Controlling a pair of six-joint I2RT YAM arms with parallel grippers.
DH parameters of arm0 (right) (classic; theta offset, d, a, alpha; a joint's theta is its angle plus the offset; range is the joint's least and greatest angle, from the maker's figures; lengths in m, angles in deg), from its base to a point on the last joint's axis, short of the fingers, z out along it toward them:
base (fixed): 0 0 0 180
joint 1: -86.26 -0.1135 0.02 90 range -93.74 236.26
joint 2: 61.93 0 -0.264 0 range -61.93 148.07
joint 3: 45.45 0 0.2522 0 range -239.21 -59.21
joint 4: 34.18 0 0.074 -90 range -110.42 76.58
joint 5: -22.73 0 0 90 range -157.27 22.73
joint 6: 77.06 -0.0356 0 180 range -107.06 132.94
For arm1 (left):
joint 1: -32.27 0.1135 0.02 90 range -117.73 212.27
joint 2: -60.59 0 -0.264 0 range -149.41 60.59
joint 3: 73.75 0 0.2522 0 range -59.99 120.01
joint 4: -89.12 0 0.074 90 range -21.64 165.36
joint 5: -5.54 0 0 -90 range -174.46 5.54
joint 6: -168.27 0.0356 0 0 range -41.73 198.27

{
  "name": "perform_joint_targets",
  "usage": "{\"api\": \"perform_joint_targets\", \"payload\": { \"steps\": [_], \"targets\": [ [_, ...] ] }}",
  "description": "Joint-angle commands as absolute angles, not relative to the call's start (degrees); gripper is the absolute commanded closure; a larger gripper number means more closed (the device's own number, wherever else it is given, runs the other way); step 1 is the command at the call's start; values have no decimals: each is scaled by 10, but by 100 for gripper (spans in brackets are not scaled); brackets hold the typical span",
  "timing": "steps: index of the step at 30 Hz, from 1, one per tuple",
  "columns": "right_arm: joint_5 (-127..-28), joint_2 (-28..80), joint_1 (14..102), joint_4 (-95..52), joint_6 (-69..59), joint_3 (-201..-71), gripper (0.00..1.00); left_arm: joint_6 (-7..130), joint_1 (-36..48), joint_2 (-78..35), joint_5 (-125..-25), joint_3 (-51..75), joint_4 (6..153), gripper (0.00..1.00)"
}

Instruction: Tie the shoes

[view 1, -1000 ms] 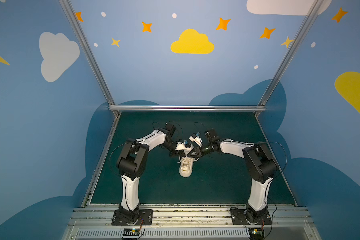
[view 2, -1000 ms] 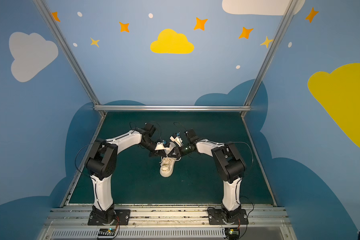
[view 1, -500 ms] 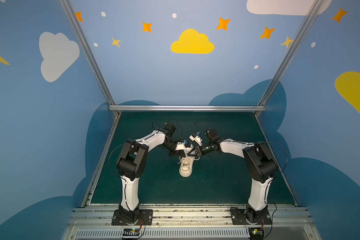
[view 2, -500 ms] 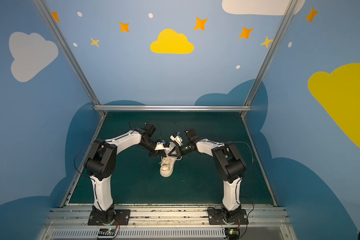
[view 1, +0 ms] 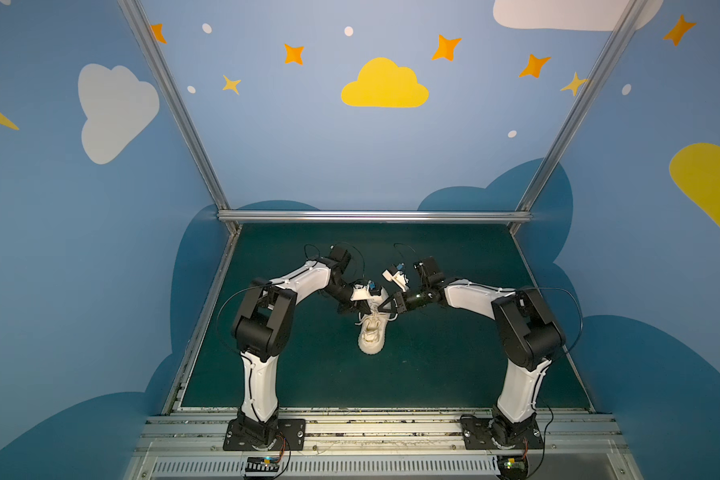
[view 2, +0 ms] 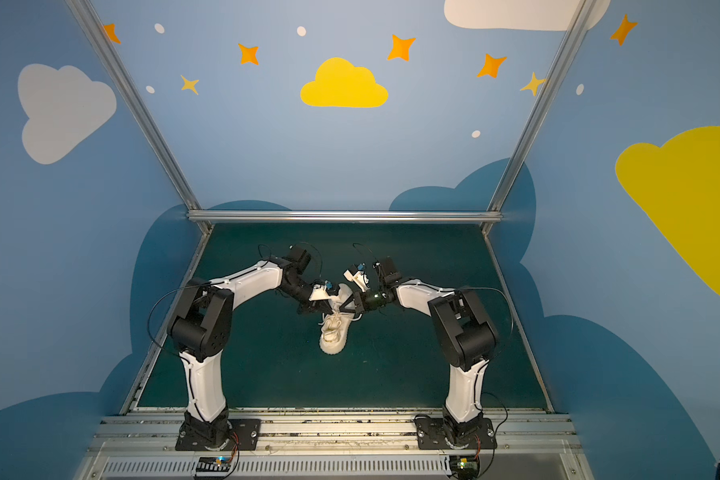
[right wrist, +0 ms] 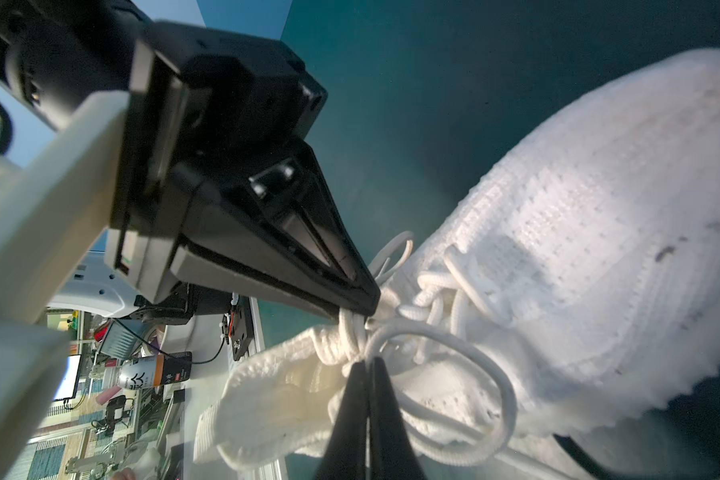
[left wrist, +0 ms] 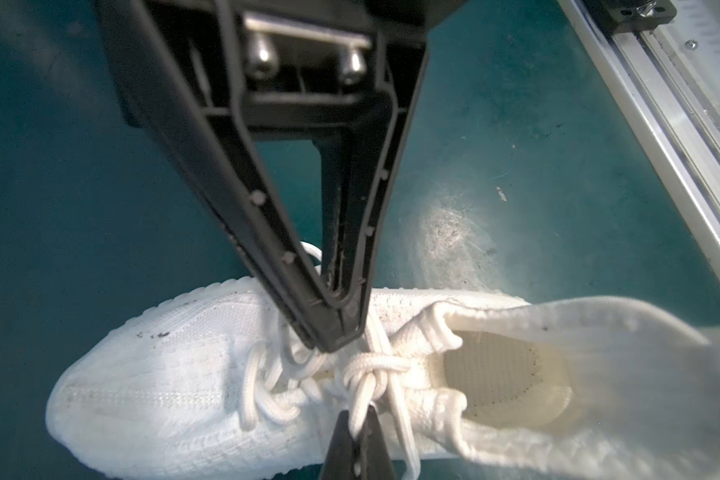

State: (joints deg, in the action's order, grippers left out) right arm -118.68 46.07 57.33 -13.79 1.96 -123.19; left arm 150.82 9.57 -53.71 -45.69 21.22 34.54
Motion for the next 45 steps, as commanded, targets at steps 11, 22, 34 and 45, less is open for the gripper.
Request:
{"api": "perform_joint_targets", "payload": {
  "steps": [11,22,34,45],
  "targets": [
    [-1170,414,587,-142,-1,-1190,100,1555,91,-507,-516,227,292,97],
    [-1166,380,601,-129,1,-1149,100,1576,90,-517,-571,244,267,97],
    [-1159,353,614,-109,4,-1112,100,1576,93,-530,-583,254,261,97],
    [-1154,349,620,-94,5,-1093,100,1578,105,-547,-582,259,256,97]
  ]
}}
